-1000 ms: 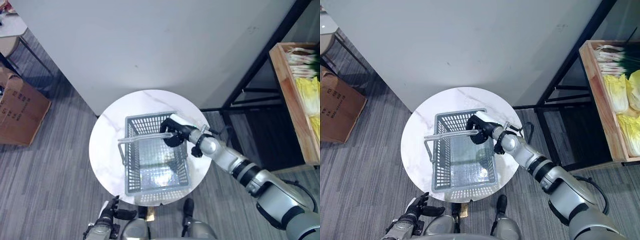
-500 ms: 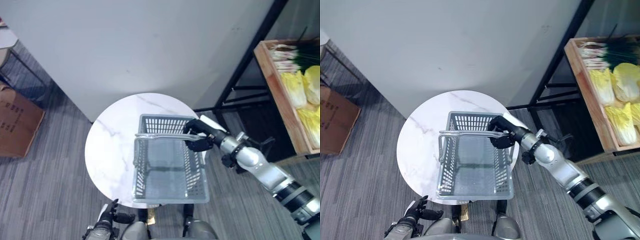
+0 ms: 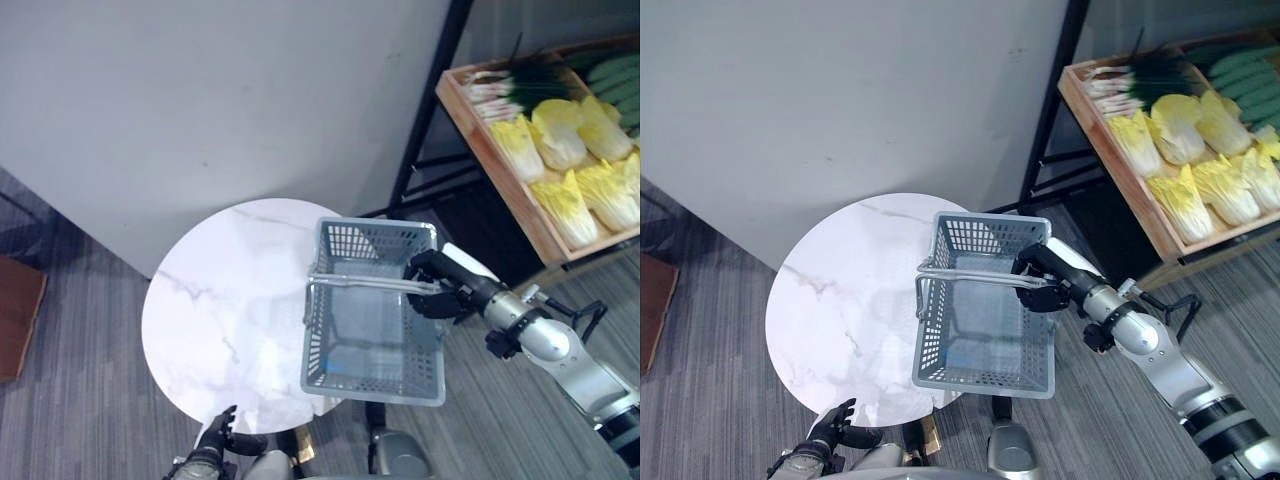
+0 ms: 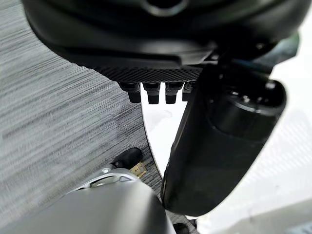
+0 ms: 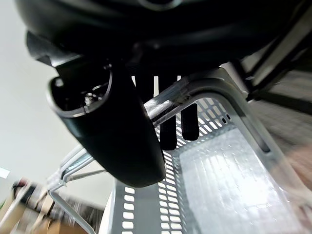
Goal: Get the vegetables into the basket
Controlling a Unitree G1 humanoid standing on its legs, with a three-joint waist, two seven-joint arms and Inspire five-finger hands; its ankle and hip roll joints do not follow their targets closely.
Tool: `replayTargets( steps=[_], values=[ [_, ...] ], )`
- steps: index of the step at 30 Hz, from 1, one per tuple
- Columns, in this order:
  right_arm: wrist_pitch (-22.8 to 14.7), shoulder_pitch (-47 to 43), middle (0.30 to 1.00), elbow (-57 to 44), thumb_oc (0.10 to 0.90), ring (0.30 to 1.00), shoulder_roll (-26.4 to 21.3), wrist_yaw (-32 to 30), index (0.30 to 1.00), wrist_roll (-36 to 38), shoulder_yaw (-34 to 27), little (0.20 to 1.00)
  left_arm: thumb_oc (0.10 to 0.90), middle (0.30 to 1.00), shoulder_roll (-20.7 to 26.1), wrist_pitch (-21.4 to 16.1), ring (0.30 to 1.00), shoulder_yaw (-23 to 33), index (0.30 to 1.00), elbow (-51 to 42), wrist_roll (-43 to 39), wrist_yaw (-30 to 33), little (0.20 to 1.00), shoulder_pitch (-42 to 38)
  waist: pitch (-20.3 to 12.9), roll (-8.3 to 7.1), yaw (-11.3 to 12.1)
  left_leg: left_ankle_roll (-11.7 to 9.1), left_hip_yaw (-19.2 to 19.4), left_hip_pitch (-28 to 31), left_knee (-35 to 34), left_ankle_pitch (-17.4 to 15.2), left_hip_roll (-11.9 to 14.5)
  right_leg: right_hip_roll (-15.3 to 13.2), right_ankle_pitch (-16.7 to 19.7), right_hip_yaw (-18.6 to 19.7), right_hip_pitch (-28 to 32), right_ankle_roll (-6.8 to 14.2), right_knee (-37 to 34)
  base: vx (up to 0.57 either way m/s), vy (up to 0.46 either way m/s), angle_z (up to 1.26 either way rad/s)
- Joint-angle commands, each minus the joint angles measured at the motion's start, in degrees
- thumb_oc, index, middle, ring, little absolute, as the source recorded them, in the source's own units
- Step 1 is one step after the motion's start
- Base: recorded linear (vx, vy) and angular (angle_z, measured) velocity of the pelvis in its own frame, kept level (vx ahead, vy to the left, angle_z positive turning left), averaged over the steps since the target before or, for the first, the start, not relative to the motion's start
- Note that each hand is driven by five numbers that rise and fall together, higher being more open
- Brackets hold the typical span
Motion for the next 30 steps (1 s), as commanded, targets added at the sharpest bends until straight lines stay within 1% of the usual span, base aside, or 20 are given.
replayTargets(
  steps=[1, 2, 3, 4, 5, 7, 8, 9, 10, 12, 13, 14, 15, 17, 20, 23, 24, 28, 29, 30],
  values=[
    [-7.92, -10.35, 0.300, -9.63, 0.400, 0.300, 1.87, -4.00, 0.300, 1.71, -3.42, 0.300, 0.900, 1.000, 5.80, -0.48, 1.000, -1.15, 1.000, -0.01, 2.76, 0.00, 1.000, 0.57, 0.86, -1.72, 0.85, -0.47, 2.71, -3.60, 7.04, -1.50, 2.59, -11.72, 3.95, -10.69, -2.89, 5.37, 7.20, -0.16, 0.163, -0.93],
    [-7.92, -10.35, 0.300, -9.63, 0.400, 0.300, 1.86, -4.01, 0.300, 1.71, -3.41, 0.300, 0.900, 1.000, 5.80, -0.45, 1.000, -1.15, 1.000, -0.05, 2.75, -0.01, 1.000, 0.58, 0.95, -1.70, 0.78, -0.50, 2.63, -3.49, 7.02, -1.52, 2.61, -11.73, 3.78, -10.76, -2.82, 5.36, 7.38, -0.16, 0.271, -1.26],
    [-7.91, -10.82, 0.300, -9.55, 0.400, 0.300, 2.17, -3.89, 0.300, 1.91, -2.94, 0.300, 0.900, 1.000, 6.39, -0.41, 1.000, -0.97, 1.000, -0.46, 2.76, -0.16, 1.000, 1.08, 0.96, -0.92, 1.88, -0.55, 3.89, -2.78, 6.05, -2.04, 2.99, -12.69, 0.23, -16.10, -0.96, 5.19, 10.23, -0.14, 0.224, -1.41],
    [-7.91, -11.34, 0.300, -9.13, 0.400, 0.300, 2.67, -3.81, 0.300, 1.88, -2.52, 0.300, 0.900, 1.000, 6.87, -0.19, 1.000, -0.08, 1.000, -0.68, 2.48, -0.37, 1.000, 2.25, 0.51, -0.59, 2.91, -0.16, 7.22, -2.56, 4.14, -0.80, 2.95, -13.93, -1.82, -21.88, 1.55, 4.48, 14.07, -0.21, 0.302, -1.86],
    [-7.68, -12.11, 0.300, -8.72, 0.400, 0.300, 3.06, -3.69, 0.300, 1.71, -1.88, 0.300, 0.900, 1.000, 7.07, -0.05, 1.000, 0.55, 1.000, -0.59, 2.17, -0.44, 1.000, 2.73, 0.10, -0.31, 3.63, 0.36, 9.99, -2.67, 3.43, 0.25, 3.23, -14.57, -2.48, -25.31, 3.19, 4.34, 18.19, -0.20, 0.193, -1.52],
    [-7.77, -12.72, 0.300, -8.42, 0.400, 0.300, 3.39, -3.54, 0.300, 1.73, -1.33, 0.300, 0.900, 1.000, 7.08, 0.07, 1.000, 0.88, 1.000, -0.56, 2.00, -0.59, 1.000, 3.17, -0.25, -0.64, 3.78, 0.27, 10.98, -2.35, 2.57, 0.22, 3.04, -14.33, -3.61, -25.16, 3.87, 4.14, 18.86, -0.09, 0.068, -1.20],
    [-7.65, -13.23, 0.300, -8.12, 0.400, 0.300, 3.89, -3.60, 0.300, 1.58, -1.02, 0.300, 0.900, 1.000, 7.03, 0.04, 1.000, 0.92, 1.000, -0.31, 2.04, -0.68, 1.000, 3.19, -0.74, -0.75, 3.76, 0.70, 12.96, -2.35, 2.53, 0.52, 3.20, -13.91, -4.02, -26.58, 5.26, 4.19, 20.57, -0.11, 0.062, -0.92],
    [-7.76, -13.47, 0.300, -8.05, 0.400, 0.300, 4.09, -3.37, 0.300, 1.61, -0.63, 0.300, 0.900, 1.000, 6.99, 0.05, 1.000, 1.07, 1.000, -0.09, 1.91, -0.76, 1.000, 3.42, -1.01, -1.05, 3.95, 0.66, 14.17, -2.13, 2.37, 0.35, 3.23, -13.48, -4.51, -26.30, 5.97, 4.11, 20.52, -0.12, 0.044, -1.10],
    [-7.69, -13.93, 0.300, -7.95, 0.400, 0.300, 4.77, -3.11, 0.300, 1.69, 0.09, 0.300, 0.900, 1.000, 6.63, 0.12, 1.000, 1.19, 1.000, -0.14, 1.81, -0.85, 1.000, 3.56, -1.57, -1.45, 4.53, 0.97, 16.71, -2.34, 2.64, 0.56, 3.44, -12.60, -5.05, -27.53, 8.15, 4.06, 20.08, -0.08, 0.010, -1.03],
    [-7.75, -14.10, 0.300, -7.89, 0.400, 0.300, 5.15, -3.13, 0.300, 1.76, 0.38, 0.300, 0.900, 1.000, 6.48, 0.09, 1.000, 1.44, 1.000, -0.07, 1.62, -0.83, 1.000, 3.60, -1.80, -1.72, 4.95, 0.95, 17.86, -2.60, 3.01, 0.53, 3.62, -12.06, -5.27, -28.04, 9.34, 3.94, 18.67, -0.07, -0.074, -0.82],
    [-7.71, -15.02, 0.300, -8.07, 0.400, 0.300, 5.67, -3.24, 0.300, 1.98, 1.50, 0.300, 0.900, 1.000, 6.33, 0.20, 1.000, 1.85, 1.000, -0.48, 1.07, -0.60, 1.000, 3.75, -1.95, -1.98, 6.28, 0.31, 20.47, -3.30, 3.75, 1.38, 4.79, -10.80, -6.73, -30.98, 10.32, 3.31, 15.30, -0.06, -0.123, -0.79],
    [-7.71, -15.11, 0.300, -8.00, 0.400, 0.300, 5.71, -3.28, 0.300, 1.96, 1.58, 0.300, 0.900, 1.000, 6.34, 0.21, 1.000, 1.89, 1.000, -0.50, 1.06, -0.59, 1.000, 3.77, -1.94, -1.99, 6.37, 0.15, 20.59, -3.31, 3.90, 1.43, 5.02, -10.58, -6.76, -30.96, 10.39, 3.12, 15.06, -0.07, -0.201, -1.13],
    [-7.88, -15.64, 0.300, -8.33, 0.400, 0.300, 6.01, -3.42, 0.300, 2.16, 1.73, 0.300, 0.900, 1.000, 6.02, 0.29, 1.000, 2.18, 1.000, -0.05, 1.22, -0.47, 1.000, 3.78, -1.84, -2.04, 6.66, -0.39, 22.34, -3.60, 5.11, 1.66, 6.31, -10.10, -7.72, -32.46, 10.15, 2.49, 13.63, -0.03, -0.132, -0.92],
    [-7.85, -15.44, 0.300, -8.55, 0.400, 0.300, 5.71, -3.24, 0.300, 2.25, 1.58, 0.300, 0.900, 1.000, 5.86, 0.30, 1.000, 2.19, 1.000, 0.09, 1.35, -0.43, 1.000, 3.61, -1.75, -1.97, 6.60, -0.79, 22.68, -3.77, 6.06, 1.73, 6.80, -9.41, -8.60, -32.22, 10.32, 2.08, 12.35, -0.03, -0.152, -0.60],
    [-8.04, -14.18, 0.300, -9.62, 0.400, 0.300, 4.86, -3.13, 0.300, 2.17, 0.70, 0.300, 0.900, 1.000, 4.97, 0.31, 1.000, 1.89, 1.000, 0.41, 1.92, -0.37, 1.000, 2.96, -1.24, -1.48, 6.15, -2.64, 22.97, -5.56, 10.01, 2.29, 9.61, -6.73, -11.58, -32.33, 11.97, 0.28, 7.69, -0.03, -0.221, -0.15],
    [-8.23, -12.97, 0.300, -10.14, 0.400, 0.300, 4.10, -3.30, 0.300, 1.69, -0.16, 0.300, 0.900, 1.000, 4.44, 0.30, 1.000, 1.57, 1.000, 0.35, 2.31, -0.38, 1.000, 2.70, -0.59, -0.99, 5.34, -4.39, 23.29, -6.50, 12.55, 3.54, 12.14, -4.97, -12.63, -31.31, 12.60, -0.58, 5.84, -0.03, -0.201, -0.21],
    [-8.35, -12.30, 0.300, -10.92, 0.400, 0.300, 3.50, -3.17, 0.300, 1.46, -0.92, 0.300, 0.900, 1.000, 4.22, 0.30, 1.000, 1.21, 1.000, 0.39, 2.87, -0.39, 1.000, 2.53, -0.30, -0.51, 4.91, -5.32, 23.43, -6.39, 13.25, 4.38, 13.42, -4.02, -12.89, -30.89, 13.06, -0.90, 4.86, -0.03, -0.224, -0.17],
    [-8.75, -10.52, 0.300, -11.77, 0.400, 0.300, 2.52, -3.30, 0.300, 1.55, -2.76, 0.300, 0.900, 1.000, 4.11, 0.27, 1.000, 0.66, 1.000, -0.04, 3.50, -0.38, 1.000, 2.09, 0.29, 0.12, 4.46, -6.90, 23.04, -6.87, 16.16, 5.06, 15.91, -2.87, -13.95, -29.98, 13.33, -1.91, 5.01, -0.01, -0.196, -0.12],
    [-9.01, -8.95, 0.300, -11.87, 0.400, 0.300, 2.32, -3.73, 0.300, 1.27, -3.95, 0.300, 0.900, 1.000, 4.13, 0.22, 1.000, 0.66, 1.000, -0.15, 3.69, -0.34, 1.000, 1.67, 0.59, 0.37, 4.06, -8.86, 21.90, -7.48, 20.46, 6.96, 18.16, -1.88, -14.81, -28.81, 13.97, -2.93, 4.75, 0.04, -0.168, -0.02],
    [-9.01, -8.79, 0.300, -11.96, 0.400, 0.300, 2.32, -3.74, 0.300, 1.25, -4.10, 0.300, 0.900, 1.000, 4.15, 0.22, 1.000, 0.58, 1.000, -0.14, 3.70, -0.34, 1.000, 1.64, 0.68, 0.46, 4.18, -9.22, 21.72, -7.55, 20.88, 7.07, 18.60, -1.57, -14.92, -28.81, 14.13, -3.13, 4.64, 0.08, -0.235, -0.01]
  ],
)
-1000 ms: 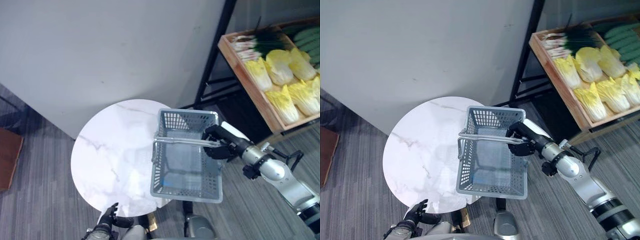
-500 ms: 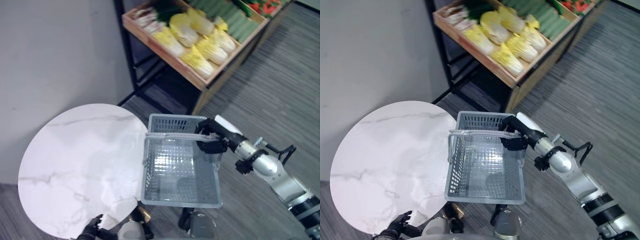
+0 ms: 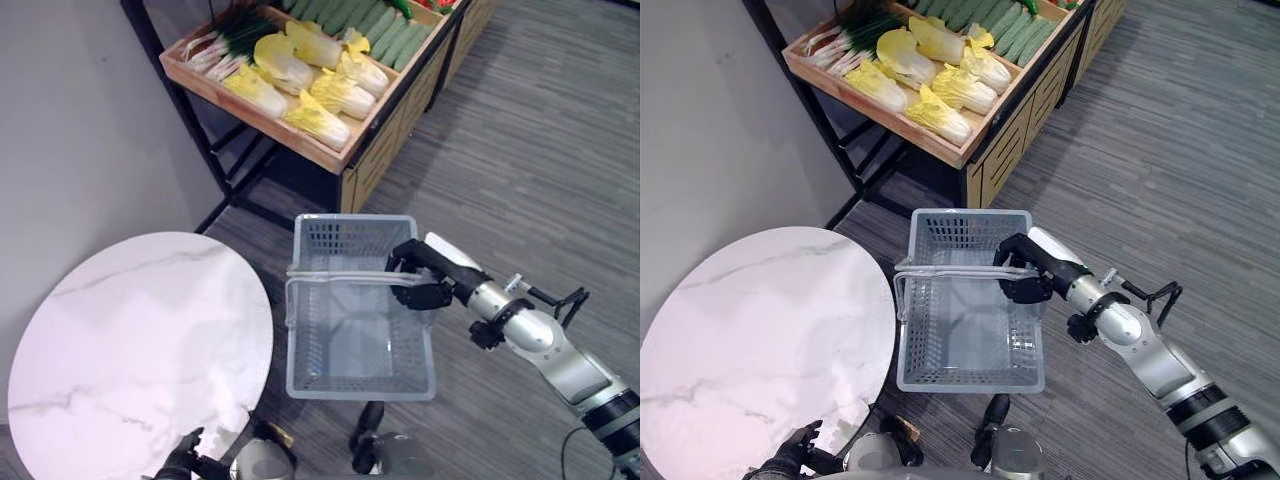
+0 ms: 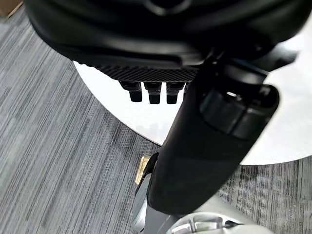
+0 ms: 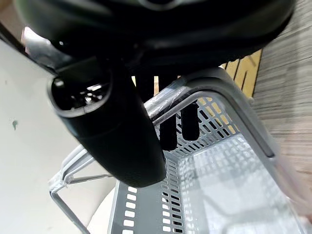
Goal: Get the vegetables into the basket
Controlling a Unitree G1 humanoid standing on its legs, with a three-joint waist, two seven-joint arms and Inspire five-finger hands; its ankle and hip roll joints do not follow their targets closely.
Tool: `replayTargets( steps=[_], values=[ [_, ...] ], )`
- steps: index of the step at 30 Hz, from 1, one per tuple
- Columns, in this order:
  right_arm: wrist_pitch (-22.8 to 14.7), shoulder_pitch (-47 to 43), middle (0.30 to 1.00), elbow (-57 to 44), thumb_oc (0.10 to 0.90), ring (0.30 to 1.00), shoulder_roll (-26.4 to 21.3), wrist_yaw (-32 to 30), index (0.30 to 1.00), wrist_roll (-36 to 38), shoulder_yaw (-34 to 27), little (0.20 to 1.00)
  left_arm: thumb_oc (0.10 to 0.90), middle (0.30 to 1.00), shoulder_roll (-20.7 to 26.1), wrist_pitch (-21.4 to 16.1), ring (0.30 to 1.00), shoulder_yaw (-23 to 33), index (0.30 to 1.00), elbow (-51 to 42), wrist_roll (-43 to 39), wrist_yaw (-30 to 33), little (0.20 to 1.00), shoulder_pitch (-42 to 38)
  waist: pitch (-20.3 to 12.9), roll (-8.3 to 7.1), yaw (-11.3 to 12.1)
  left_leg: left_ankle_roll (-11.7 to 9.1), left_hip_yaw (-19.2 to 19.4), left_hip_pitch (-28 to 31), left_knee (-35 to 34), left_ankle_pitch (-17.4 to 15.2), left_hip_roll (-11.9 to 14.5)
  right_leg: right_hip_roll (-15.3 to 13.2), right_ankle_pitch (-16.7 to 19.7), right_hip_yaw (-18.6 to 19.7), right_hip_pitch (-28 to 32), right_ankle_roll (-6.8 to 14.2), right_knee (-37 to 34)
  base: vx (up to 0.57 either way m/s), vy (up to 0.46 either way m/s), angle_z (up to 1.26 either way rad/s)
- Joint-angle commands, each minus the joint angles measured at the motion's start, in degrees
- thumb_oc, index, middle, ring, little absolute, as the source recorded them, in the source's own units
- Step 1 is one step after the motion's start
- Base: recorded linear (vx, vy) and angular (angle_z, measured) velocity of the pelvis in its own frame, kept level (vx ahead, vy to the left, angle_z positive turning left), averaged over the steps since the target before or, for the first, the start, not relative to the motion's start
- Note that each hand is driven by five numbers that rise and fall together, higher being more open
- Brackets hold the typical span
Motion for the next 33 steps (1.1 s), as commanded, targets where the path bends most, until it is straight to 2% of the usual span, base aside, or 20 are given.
replayTargets(
  steps=[1, 2, 3, 4, 5, 6, 7, 9, 10, 11, 12, 15, 17, 24, 27, 33],
  values=[
    [-9.36, -3.79, 0.300, -10.96, 0.400, 0.300, 2.51, -3.66, 0.300, 3.47, -8.17, 0.300, 0.900, 1.000, -0.31, -1.55, 1.000, -2.04, 1.000, -1.69, 0.66, -0.38, 1.000, -0.95, -0.47, -2.67, 0.45, -3.30, -3.72, -4.68, 6.37, 4.24, 1.77, -3.55, -5.68, 4.01, 7.15, 6.10, 2.86, 0.05, -0.122, -0.06],
    [-9.26, -3.15, 0.300, -11.17, 0.400, 0.300, 2.67, -3.52, 0.300, 3.65, -8.67, 0.300, 0.900, 1.000, -0.27, -1.71, 1.000, -2.12, 1.000, -2.07, 0.34, -0.33, 1.000, -0.81, -0.04, -2.57, 0.74, -3.61, -7.31, -5.40, 8.35, 4.08, 1.86, -2.86, -6.24, 5.12, 7.55, 5.54, 2.66, -0.03, 0.012, -0.27],
    [-9.35, -4.28, 0.300, -10.46, 0.400, 0.300, 2.79, -3.39, 0.300, 3.85, -7.75, 0.300, 0.900, 1.000, -0.99, -2.45, 1.000, -2.84, 1.000, -4.27, -1.05, 0.24, 1.000, 0.09, 0.15, -1.88, 2.91, -0.69, -21.48, -8.56, 4.61, 3.72, -4.59, -3.29, -4.74, 8.01, 6.28, 5.84, 1.90, -0.06, 0.088, -0.41],
    [-9.38, -4.31, 0.300, -10.41, 0.400, 0.300, 2.78, -3.39, 0.300, 3.86, -7.70, 0.300, 0.900, 1.000, -1.00, -2.43, 1.000, -2.84, 1.000, -4.30, -1.07, 0.24, 1.000, 0.13, -0.02, -1.95, 2.70, -0.61, -21.61, -8.69, 4.41, 3.84, -4.80, -3.43, -4.74, 7.82, 6.19, 5.92, 1.90, -0.06, 0.148, -0.65],
    [-9.59, -5.28, 0.300, -9.96, 0.400, 0.300, 2.95, -3.35, 0.300, 4.30, -6.97, 0.300, 0.900, 1.000, -1.28, -2.56, 1.000, -3.23, 1.000, -4.59, -1.58, 0.42, 1.000, 0.35, -0.08, -2.14, 3.69, 0.80, -28.33, -9.45, 0.93, 1.66, -8.09, -3.73, -4.08, 10.48, 5.60, 6.52, 1.71, 0.09, 0.069, -1.40],
    [-9.89, -7.89, 0.300, -8.00, 0.400, 0.300, 3.15, -3.44, 0.300, 5.06, -4.69, 0.300, 0.900, 1.000, -1.22, -2.91, 1.000, -3.85, 1.000, -4.73, -2.59, 0.81, 1.000, 0.58, -0.30, -2.34, 5.56, 2.11, -39.25, -9.47, -6.14, 0.14, -11.90, -3.25, -2.90, 15.85, 4.29, 7.44, 1.46, 0.09, 0.067, -1.54],
    [-9.92, -8.02, 0.300, -7.92, 0.400, 0.300, 3.15, -3.46, 0.300, 5.06, -4.60, 0.300, 0.900, 1.000, -1.24, -2.92, 1.000, -3.80, 1.000, -4.71, -2.59, 0.81, 1.000, 0.55, -0.37, -2.37, 5.49, 2.14, -39.25, -9.49, -6.43, 0.40, -11.96, -3.28, -2.79, 15.83, 4.17, 7.44, 1.41, 0.10, 0.056, -1.79],
    [-10.20, -10.20, 0.300, -7.01, 0.400, 0.300, 3.33, -3.74, 0.300, 5.45, -3.48, 0.300, 0.900, 1.000, -1.32, -3.07, 1.000, -4.29, 1.000, -4.39, -2.92, 0.98, 1.000, 0.23, -0.76, -2.36, 6.24, 1.83, -46.18, -10.25, -10.35, 1.62, -13.33, -2.64, -1.82, 19.78, 2.91, 8.32, 1.23, 0.09, 0.062, -1.39],
    [-10.57, -11.21, 0.300, -6.80, 0.400, 0.300, 3.53, -3.74, 0.300, 5.41, -2.95, 0.300, 0.900, 1.000, -1.33, -3.14, 1.000, -4.55, 1.000, -3.88, -2.54, 1.05, 1.000, -0.10, -0.98, -2.45, 6.56, 1.88, -48.42, -10.59, -11.17, 1.99, -14.28, -2.38, -1.59, 21.60, 2.49, 8.70, 1.10, 0.11, 0.105, -1.37],
    [-10.58, -11.55, 0.300, -7.20, 0.400, 0.300, 3.55, -3.56, 0.300, 5.13, -2.85, 0.300, 0.900, 1.000, -1.27, -3.07, 1.000, -4.59, 1.000, -3.66, -2.31, 0.88, 1.000, -0.14, -1.35, -2.57, 6.24, 2.36, -48.38, -9.46, -12.44, 1.31, -14.24, -2.15, -1.78, 23.18, 1.93, 8.99, 1.57, 0.11, 0.139, -1.19],
    [-10.51, -10.36, 0.300, -7.73, 0.400, 0.300, 3.32, -3.42, 0.300, 4.63, -3.55, 0.300, 0.900, 1.000, -1.32, -2.90, 1.000, -4.69, 1.000, -3.04, -1.71, 0.88, 1.000, -0.54, -1.69, -2.65, 6.00, 2.33, -45.51, -8.28, -13.28, 1.45, -13.71, -2.62, -1.55, 23.61, 1.92, 9.13, 1.88, 0.13, 0.234, -1.22],
    [-10.00, -9.22, 0.300, -8.05, 0.400, 0.300, 4.10, -3.13, 0.300, 4.08, -4.04, 0.300, 0.900, 1.000, -1.15, -2.87, 1.000, -5.24, 1.000, -1.96, -0.39, 0.60, 1.000, -0.93, -2.38, -3.45, 5.07, 3.53, -43.25, -6.38, -14.05, 0.67, -15.15, -3.78, -0.73, 25.61, 0.69, 9.80, 2.02, 0.08, 0.200, -1.15],
    [-9.62, -8.01, 0.300, -7.41, 0.400, 0.300, 4.70, -3.12, 0.300, 2.76, -4.05, 0.300, 0.900, 1.000, -0.77, -3.00, 1.000, -4.90, 1.000, -1.91, 0.07, 0.55, 1.000, -1.43, -3.06, -4.09, 4.37, 4.78, -39.85, -5.19, -13.67, -0.77, -15.98, -4.90, 0.77, 27.94, -0.29, 10.73, 1.01, 0.05, 0.184, -0.49],
    [-8.76, -3.29, 0.300, -3.96, 0.400, 0.300, 4.63, -3.46, 0.300, 0.56, -6.33, 0.300, 0.900, 1.000, -0.01, -3.08, 1.000, -3.99, 1.000, -1.94, -0.02, 1.04, 1.000, -1.90, -4.58, -4.61, 3.61, 5.96, -37.29, -2.71, -15.21, -1.56, -16.60, -5.58, 2.78, 29.85, -0.40, 11.69, -1.26, 0.06, 0.089, -0.19],
    [-8.11, 0.90, 0.300, 2.32, 0.400, 0.300, 4.57, -4.81, 0.300, -1.40, -9.49, 0.300, 0.900, 1.000, 0.10, -3.21, 1.000, -3.70, 1.000, -2.29, 0.10, 0.68, 1.000, -1.38, -5.92, -4.48, 3.08, 5.94, -37.03, -0.96, -17.37, -1.20, -16.84, -5.81, 3.65, 29.54, 0.46, 12.24, -2.79, 0.07, 0.034, 0.02],
    [-7.74, 3.80, 0.300, 11.98, 0.400, 0.300, 3.62, -8.85, 0.300, -5.84, -13.43, 0.300, 0.900, 1.000, 0.37, -3.50, 1.000, -4.41, 1.000, -3.88, 1.18, 0.25, 1.000, -0.71, -6.94, -4.22, 2.71, 5.64, -37.57, 0.30, -18.02, -1.21, -16.81, -5.99, 3.52, 27.87, 2.02, 12.40, -3.62, 0.06, -0.003, 0.04]
  ],
)
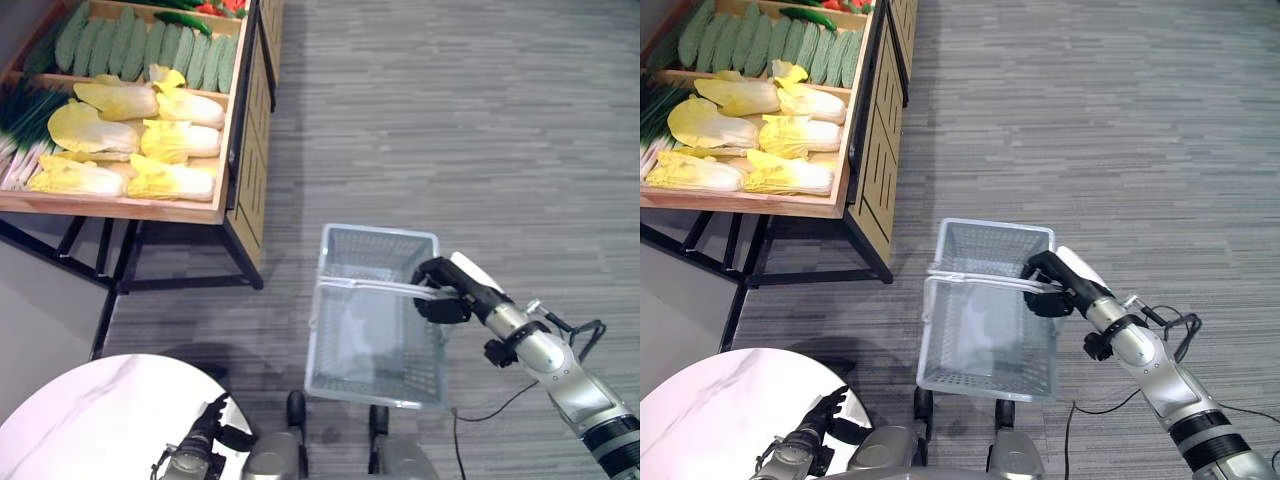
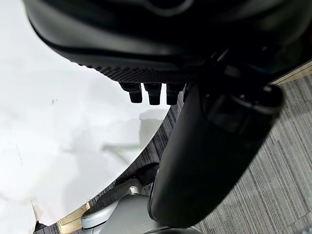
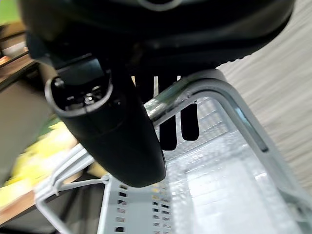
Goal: Get the vegetables into the basket
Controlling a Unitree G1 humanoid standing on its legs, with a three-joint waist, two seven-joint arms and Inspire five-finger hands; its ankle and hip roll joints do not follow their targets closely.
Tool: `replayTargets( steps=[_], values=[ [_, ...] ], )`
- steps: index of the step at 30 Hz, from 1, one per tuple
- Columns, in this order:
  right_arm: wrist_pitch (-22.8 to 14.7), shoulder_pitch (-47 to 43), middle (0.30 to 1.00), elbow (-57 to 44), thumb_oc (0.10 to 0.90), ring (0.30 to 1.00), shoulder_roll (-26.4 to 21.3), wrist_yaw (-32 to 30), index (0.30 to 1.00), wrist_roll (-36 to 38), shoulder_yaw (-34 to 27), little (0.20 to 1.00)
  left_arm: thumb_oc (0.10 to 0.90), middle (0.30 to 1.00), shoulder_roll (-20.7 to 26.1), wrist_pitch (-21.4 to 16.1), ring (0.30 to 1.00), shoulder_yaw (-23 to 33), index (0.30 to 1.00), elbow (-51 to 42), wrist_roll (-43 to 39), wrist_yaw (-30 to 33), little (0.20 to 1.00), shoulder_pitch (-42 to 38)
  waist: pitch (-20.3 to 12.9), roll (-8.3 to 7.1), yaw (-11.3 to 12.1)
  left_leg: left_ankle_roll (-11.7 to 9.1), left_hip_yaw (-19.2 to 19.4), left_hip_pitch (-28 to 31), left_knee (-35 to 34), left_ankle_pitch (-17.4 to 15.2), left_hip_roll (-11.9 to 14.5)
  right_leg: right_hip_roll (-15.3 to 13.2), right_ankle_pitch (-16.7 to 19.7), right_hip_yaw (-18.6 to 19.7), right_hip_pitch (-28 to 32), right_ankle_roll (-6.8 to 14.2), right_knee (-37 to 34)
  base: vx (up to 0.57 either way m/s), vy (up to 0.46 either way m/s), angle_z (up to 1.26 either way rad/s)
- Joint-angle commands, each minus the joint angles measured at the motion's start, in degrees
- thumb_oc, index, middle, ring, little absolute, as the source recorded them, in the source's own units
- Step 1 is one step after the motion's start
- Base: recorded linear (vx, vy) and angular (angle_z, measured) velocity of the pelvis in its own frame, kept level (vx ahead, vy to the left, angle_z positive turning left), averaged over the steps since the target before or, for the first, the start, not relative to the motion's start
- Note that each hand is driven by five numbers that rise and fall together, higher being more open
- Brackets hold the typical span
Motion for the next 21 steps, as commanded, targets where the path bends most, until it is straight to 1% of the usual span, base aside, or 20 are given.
replayTargets(
  steps=[1, 5, 7, 8, 13, 16, 18, 19, 20, 21],
  values=[
    [-4.80, -2.39, 0.300, -2.52, 0.400, 0.300, -2.02, -6.61, 0.300, -0.58, -6.14, 0.300, 0.900, 1.000, 2.02, -1.40, 1.000, -1.87, 1.000, 1.38, 1.84, 0.24, 1.000, 1.05, -6.50, -1.45, 0.22, -2.41, 0.42, 1.81, 1.31, -3.04, 1.98, -3.90, -0.20, 0.25, 0.13, 5.22, 1.96, 0.05, -0.001, 0.02],
    [-4.45, -2.21, 0.300, 0.14, 0.400, 0.300, -2.05, -7.68, 0.300, -1.98, -7.07, 0.300, 0.900, 1.000, 1.95, -1.32, 1.000, -2.16, 1.000, 2.03, 2.43, 0.08, 1.000, 1.19, -6.76, -1.48, 0.18, -2.22, 0.45, 2.10, 1.91, -3.64, 1.88, -3.84, -0.15, 0.45, 0.46, 5.16, 1.86, 0.06, -0.002, -0.01],
    [-4.28, -2.33, 0.300, 2.45, 0.400, 0.300, -2.26, -8.76, 0.300, -3.57, -7.25, 0.300, 0.900, 1.000, 1.96, -1.37, 1.000, -2.35, 1.000, 1.76, 2.61, -0.08, 1.000, 1.35, -6.96, -1.40, 0.22, -2.18, 0.43, 2.26, 2.04, -3.72, 1.92, -3.76, -0.12, 0.50, 0.54, 5.13, 2.00, 0.06, 0.001, -0.04],
    [-3.97, -2.09, 0.300, 4.44, 0.400, 0.300, -2.86, -9.57, 0.300, -5.84, -7.45, 0.300, 0.900, 1.000, 2.08, -1.50, 1.000, -2.41, 1.000, 1.60, 2.70, -0.23, 1.000, 1.28, -7.25, -1.48, 0.26, -2.20, 0.29, 2.49, 1.83, -3.72, 1.91, -3.68, -0.11, 0.48, 0.64, 5.17, 2.06, 0.06, -0.004, -0.05],
    [-3.09, -1.77, 0.300, 9.36, 0.400, 0.300, -1.67, -11.06, 0.300, -6.33, -8.41, 0.300, 0.900, 1.000, 2.15, -1.44, 1.000, -2.65, 1.000, 1.50, 2.70, -0.25, 1.000, 1.04, -7.53, -1.59, 0.29, -2.11, -0.07, 2.62, 1.73, -3.89, 1.74, -3.83, -0.10, 0.01, 0.92, 5.30, 2.17, 0.05, 0.002, 0.00],
    [-2.44, -1.87, 0.300, 9.43, 0.400, 0.300, -1.06, -11.45, 0.300, -6.46, -9.17, 0.300, 0.900, 1.000, 2.09, -1.27, 1.000, -2.94, 1.000, 1.08, 2.56, -0.24, 1.000, 0.71, -7.26, -1.71, 0.23, -1.91, -0.24, 2.00, 3.08, -4.62, 1.41, -4.20, -0.08, -0.21, 0.76, 5.39, 2.60, 0.03, 0.028, 0.03],
    [-2.19, -2.80, 0.300, 12.67, 0.400, 0.300, -0.17, -12.64, 0.300, -6.20, -9.43, 0.300, 0.900, 1.000, 1.91, -1.24, 1.000, -3.26, 1.000, 0.98, 2.13, -0.14, 1.000, 0.44, -6.57, -2.04, 0.18, -1.45, 0.12, 0.94, 5.82, -6.19, 0.91, -4.95, 0.47, -0.07, 0.31, 5.73, 3.47, 0.01, 0.052, 0.01],
    [-2.20, -2.84, 0.300, 12.70, 0.400, 0.300, -0.16, -12.65, 0.300, -6.20, -9.40, 0.300, 0.900, 1.000, 1.92, -1.24, 1.000, -3.25, 1.000, 0.98, 2.12, -0.14, 1.000, 0.43, -6.58, -2.06, 0.20, -1.44, 0.14, 0.85, 5.95, -6.27, 0.91, -4.96, 0.46, -0.03, 0.25, 5.74, 3.50, 0.01, 0.063, -0.01],
    [-1.98, -2.83, 0.300, 12.45, 0.400, 0.300, 0.51, -12.76, 0.300, -5.27, -10.01, 0.300, 0.900, 1.000, 1.95, -1.18, 1.000, -3.11, 1.000, 1.09, 1.95, 0.04, 1.000, 0.47, -6.31, -2.12, 0.17, -1.11, 0.40, 0.61, 6.67, -6.83, 0.67, -5.17, 0.55, 0.34, -0.13, 5.92, 4.23, 0.03, 0.102, -0.01],
    [-1.82, -2.63, 0.300, 15.38, 0.400, 0.300, 1.31, -13.24, 0.300, -4.29, -10.75, 0.300, 0.900, 1.000, 1.80, -1.00, 1.000, -2.88, 1.000, 1.05, 1.30, -0.17, 1.000, 0.55, -5.80, -2.10, 0.28, -0.28, 0.51, 0.52, 7.12, -7.56, 0.23, -5.29, 1.04, 1.18, -1.56, 6.39, 7.51, 0.03, 0.102, -0.05]
  ],
)
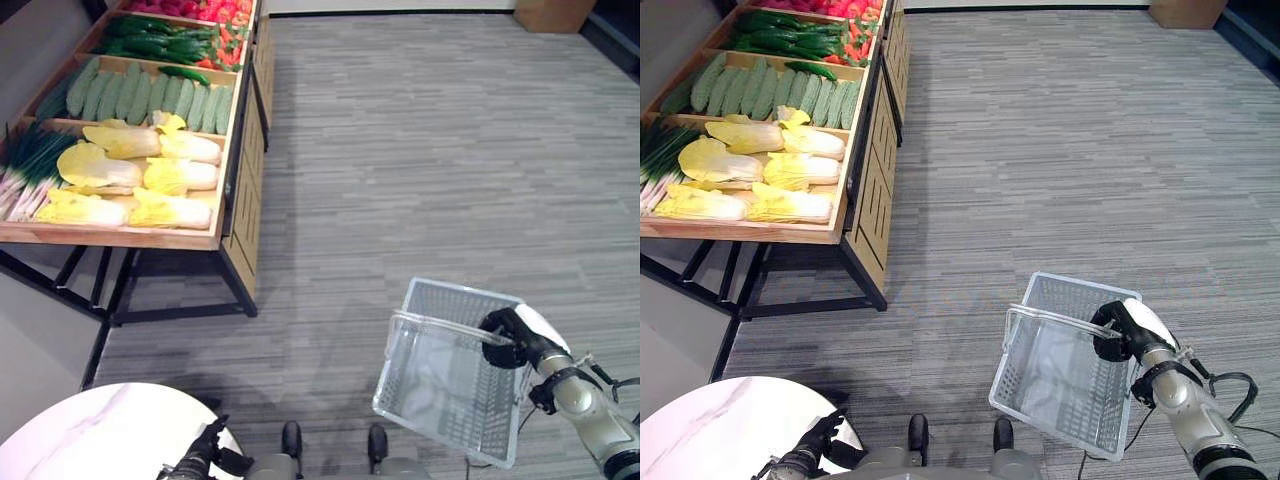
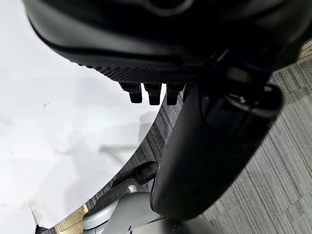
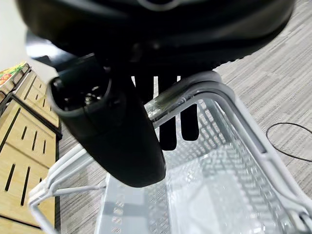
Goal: Get the vegetables into the basket
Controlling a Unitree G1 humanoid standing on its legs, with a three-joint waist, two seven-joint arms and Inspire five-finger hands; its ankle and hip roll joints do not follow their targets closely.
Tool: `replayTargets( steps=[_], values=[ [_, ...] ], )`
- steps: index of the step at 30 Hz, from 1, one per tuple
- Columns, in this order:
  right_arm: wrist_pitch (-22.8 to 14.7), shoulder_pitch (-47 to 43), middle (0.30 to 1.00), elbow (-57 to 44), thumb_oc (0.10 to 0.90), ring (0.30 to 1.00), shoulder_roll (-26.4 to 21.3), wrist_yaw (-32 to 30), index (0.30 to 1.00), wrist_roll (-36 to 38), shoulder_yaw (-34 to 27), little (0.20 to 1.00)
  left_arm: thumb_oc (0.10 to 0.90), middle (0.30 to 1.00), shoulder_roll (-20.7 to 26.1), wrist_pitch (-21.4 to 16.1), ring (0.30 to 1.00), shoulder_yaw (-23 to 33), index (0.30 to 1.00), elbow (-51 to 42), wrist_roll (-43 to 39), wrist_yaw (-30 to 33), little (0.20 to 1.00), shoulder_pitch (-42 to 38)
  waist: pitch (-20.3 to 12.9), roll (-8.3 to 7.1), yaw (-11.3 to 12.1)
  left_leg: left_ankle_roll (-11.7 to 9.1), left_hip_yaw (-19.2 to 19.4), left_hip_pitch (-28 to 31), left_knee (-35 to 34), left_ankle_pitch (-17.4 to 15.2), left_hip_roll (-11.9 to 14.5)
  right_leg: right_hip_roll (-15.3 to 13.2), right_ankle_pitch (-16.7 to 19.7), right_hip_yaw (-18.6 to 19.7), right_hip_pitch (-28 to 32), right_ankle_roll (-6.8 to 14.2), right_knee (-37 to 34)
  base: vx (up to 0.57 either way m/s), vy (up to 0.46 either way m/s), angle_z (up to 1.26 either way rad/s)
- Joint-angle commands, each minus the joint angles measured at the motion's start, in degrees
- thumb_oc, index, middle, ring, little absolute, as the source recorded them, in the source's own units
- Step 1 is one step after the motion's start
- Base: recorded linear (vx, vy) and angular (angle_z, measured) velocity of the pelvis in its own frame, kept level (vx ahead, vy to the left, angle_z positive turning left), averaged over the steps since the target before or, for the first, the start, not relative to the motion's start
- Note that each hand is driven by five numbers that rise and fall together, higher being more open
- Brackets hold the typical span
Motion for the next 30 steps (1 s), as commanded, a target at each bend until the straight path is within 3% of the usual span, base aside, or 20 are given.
replayTargets(
  steps=[1, 2, 3, 4, 5, 7, 8, 9, 10, 12, 14, 16, 17, 18, 22, 25, 26, 27, 29, 30],
  values=[
    [-3.61, -7.02, 0.300, -1.21, 0.400, 0.300, -1.39, -6.29, 0.300, 3.60, -7.78, 0.300, 0.900, 1.000, 1.65, -1.04, 1.000, -0.87, 1.000, 0.88, -0.65, -0.07, 1.000, -2.49, -0.70, -2.23, 1.83, -0.50, 0.58, 0.11, 6.84, -7.19, 0.18, -5.40, 1.46, 1.24, -1.88, 6.59, 7.66, 0.02, 0.113, -0.10],
    [-3.35, -6.99, 0.300, -0.37, 0.400, 0.300, -1.12, -6.43, 0.300, 3.82, -7.96, 0.300, 0.900, 1.000, 1.74, -0.93, 1.000, -0.85, 1.000, 0.66, -0.76, -0.16, 1.000, -2.46, -0.27, -2.05, 2.01, -0.08, 0.71, 0.10, 6.85, -7.22, 0.18, -5.16, 1.51, 1.31, -3.28, 6.98, 11.07, -0.05, 0.136, -0.14],
    [-3.01, -7.54, 0.300, 0.22, 0.400, 0.300, -0.22, -7.02, 0.300, 3.74, -7.99, 0.300, 0.900, 1.000, 2.55, -0.98, 1.000, -1.00, 1.000, -1.71, -1.19, -0.11, 1.000, -2.22, 1.70, -1.37, 2.15, 0.99, 1.21, 0.46, 7.00, -7.72, 0.39, -5.17, 4.22, 0.14, -8.48, 8.35, 20.95, -0.05, 0.135, -0.17],
    [-3.01, -7.60, 0.300, 0.25, 0.400, 0.300, -0.21, -7.03, 0.300, 3.73, -7.96, 0.300, 0.900, 1.000, 2.58, -0.95, 1.000, -0.97, 1.000, -1.76, -1.20, -0.13, 1.000, -2.21, 1.68, -1.47, 2.24, 1.02, 1.34, 0.38, 7.04, -7.75, 0.31, -5.24, 4.04, 0.35, -8.82, 8.37, 21.38, 0.00, 0.208, -0.35],
    [-2.76, -9.19, 0.300, 1.85, 0.400, 0.300, 0.32, -7.45, 0.300, 3.66, -7.29, 0.300, 0.900, 1.000, 3.06, -0.95, 1.000, -1.66, 1.000, -2.52, -1.67, -0.21, 1.000, -2.55, 3.35, -0.38, 2.15, 1.47, 2.01, 2.18, 6.99, -8.53, 0.67, -6.34, 6.44, -2.66, -12.55, 8.84, 28.85, 0.04, 0.112, -0.40],
    [-2.57, -9.79, 0.300, 1.89, 0.400, 0.300, 0.66, -7.76, 0.300, 3.78, -7.26, 0.300, 0.900, 1.000, 3.20, -0.87, 1.000, -1.95, 1.000, -2.61, -1.71, -0.11, 1.000, -2.79, 3.99, -0.19, 1.87, 1.57, 2.59, 3.83, 6.59, -9.08, 0.56, -7.85, 6.90, -5.02, -13.96, 8.74, 30.18, 0.20, 0.096, -0.39],
    [-2.37, -9.93, 0.300, 2.50, 0.400, 0.300, 1.23, -7.97, 0.300, 3.71, -7.01, 0.300, 0.900, 1.000, 3.38, -0.88, 1.000, -1.29, 1.000, -2.41, -2.44, 0.21, 1.000, -3.08, 3.85, -0.44, 1.31, 1.09, 4.21, 6.69, 5.37, -10.31, 0.08, -10.67, 6.65, -10.63, -14.96, 8.18, 24.56, 0.41, -0.027, -0.27],
    [-2.49, -10.29, 0.300, 4.06, 0.400, 0.300, 1.37, -8.09, 0.300, 4.11, -6.58, 0.300, 0.900, 1.000, 3.48, -0.91, 1.000, -0.88, 1.000, -2.42, -3.13, 0.34, 1.000, -3.45, 3.87, -0.78, 0.96, 0.45, 4.04, 7.41, 5.22, -11.03, -0.01, -10.62, 6.46, -12.20, -15.28, 7.81, 19.15, 0.54, -0.193, -0.30],
    [-2.16, -9.56, 0.300, 2.80, 0.400, 0.300, 1.53, -8.43, 0.300, 4.17, -6.67, 0.300, 0.900, 1.000, 3.31, -0.72, 1.000, -0.04, 1.000, -2.38, -3.97, 0.57, 1.000, -3.99, 4.14, -1.25, 0.04, -0.75, 2.74, 8.37, 5.76, -11.93, 0.18, -9.95, 7.29, -10.69, -16.22, 8.10, 12.53, 0.33, -0.198, -0.39],
    [-2.15, -8.96, 0.300, 2.99, 0.400, 0.300, 1.82, -9.00, 0.300, 4.34, -7.08, 0.300, 0.900, 1.000, 3.30, -0.89, 1.000, 0.01, 1.000, -2.22, -3.83, 0.86, 1.000, -4.46, 4.13, -1.12, -0.40, -1.36, 1.82, 9.04, 6.44, -12.51, 0.97, -9.31, 7.97, -9.31, -16.43, 8.15, 10.04, 0.29, -0.173, -0.08],
    [-2.01, -7.34, 0.300, 4.47, 0.400, 0.300, 2.12, -9.45, 0.300, 4.63, -7.90, 0.300, 0.900, 1.000, 2.93, -0.83, 1.000, -0.33, 1.000, -2.73, -3.76, 0.91, 1.000, -4.45, 3.56, -1.19, -0.78, -2.34, 0.18, 9.96, 7.50, -12.75, 1.90, -8.19, 7.42, -6.53, -16.45, 7.85, 10.41, 0.36, -0.237, 0.39],
    [-2.03, -5.18, 0.300, 2.43, 0.400, 0.300, 2.73, -9.12, 0.300, 4.87, -9.11, 0.300, 0.900, 1.000, 1.93, -0.73, 1.000, 0.22, 1.000, -1.43, -4.05, 1.71, 1.000, -4.78, 3.15, -1.27, -1.04, -3.10, -0.52, 10.25, 8.62, -12.07, 3.04, -6.89, 7.07, -7.06, -16.00, 6.73, 11.25, 0.42, -0.353, 0.81],
    [-2.56, -2.78, 0.300, 3.23, 0.400, 0.300, 1.91, -9.36, 0.300, 5.85, -10.94, 0.300, 0.900, 1.000, 0.99, -0.45, 1.000, 0.53, 1.000, -0.83, -5.03, 1.71, 1.000, -4.77, 2.40, -0.42, -1.63, -4.89, -2.63, 8.91, 12.49, -8.45, 5.64, -3.72, 2.70, -8.63, -15.28, 3.81, 13.13, 0.35, -0.346, 0.65],
    [-2.57, -2.75, 0.300, 3.22, 0.400, 0.300, 1.90, -9.36, 0.300, 5.85, -10.97, 0.300, 0.900, 1.000, 0.98, -0.45, 1.000, 0.51, 1.000, -0.83, -5.03, 1.72, 1.000, -4.77, 2.33, -0.40, -1.72, -4.92, -2.76, 8.73, 12.65, -8.50, 5.67, -3.74, 2.65, -8.75, -15.33, 3.78, 13.16, 0.37, -0.413, 0.52],
    [-3.31, -0.48, 0.300, 2.01, 0.400, 0.300, 1.23, -9.89, 0.300, 7.09, -12.37, 0.300, 0.900, 1.000, 0.87, -0.05, 1.000, -0.91, 1.000, -1.45, -4.31, 2.08, 1.000, -6.15, 4.38, -1.14, -1.40, -6.82, -3.59, 0.17, 31.17, 1.95, 8.02, -0.83, -1.62, -9.91, -11.29, -0.78, 13.75, 0.21, -0.289, 0.36],
    [-3.07, 1.52, 0.300, 1.43, 0.400, 0.300, 0.93, -10.69, 0.300, 7.31, -13.86, 0.300, 0.900, 1.000, 0.83, 0.30, 1.000, -0.87, 1.000, -2.72, -5.38, 2.75, 1.000, -7.13, 6.54, -2.32, -0.60, -6.36, -1.48, -5.82, 38.91, 3.25, 8.61, 0.05, -3.50, -10.84, -7.16, -2.56, 12.10, 0.21, -0.289, 0.02],
    [-3.08, 1.60, 0.300, 2.02, 0.400, 0.300, 1.11, -11.09, 0.300, 7.83, -14.31, 0.300, 0.900, 1.000, 0.78, 0.29, 1.000, -1.10, 1.000, -2.76, -5.79, 2.92, 1.000, -7.76, 7.02, -2.67, -0.39, -6.13, -0.58, -9.13, 38.65, 2.39, 7.83, -0.12, -3.68, -11.16, -6.06, -2.45, 11.13, 0.38, -0.229, 0.29],
    [-3.19, 1.85, 0.300, 1.61, 0.400, 0.300, 1.88, -11.57, 0.300, 8.68, -15.17, 0.300, 0.900, 1.000, 1.03, 0.19, 1.000, -1.36, 1.000, -2.18, -5.66, 3.45, 1.000, -8.63, 7.38, -3.05, 0.71, -5.59, 1.99, -17.24, 32.38, 0.23, 6.69, 0.49, -4.67, -11.04, -3.85, -1.74, 9.23, 0.42, -0.124, 0.43],
    [-3.52, 2.19, 0.300, 2.19, 0.400, 0.300, 2.73, -12.13, 0.300, 8.69, -14.99, 0.300, 0.900, 1.000, 1.50, 0.23, 1.000, -0.62, 1.000, -1.61, -5.17, 4.25, 1.000, -8.10, 6.65, -2.06, 2.43, -5.44, 2.63, -19.43, 17.02, 3.61, 8.09, 1.99, -7.19, -10.64, -1.17, -1.03, 9.07, 0.50, 0.048, 0.25],
    [-3.66, 2.06, 0.300, 2.40, 0.400, 0.300, 2.69, -12.17, 0.300, 8.72, -14.87, 0.300, 0.900, 1.000, 1.48, 0.22, 1.000, -0.60, 1.000, -1.59, -5.16, 4.26, 1.000, -8.09, 6.75, -2.20, 2.44, -5.49, 2.77, -18.91, 16.31, 3.95, 7.94, 1.86, -7.25, -10.59, -1.03, -1.04, 9.09, 0.43, 0.114, -0.30]
  ],
)
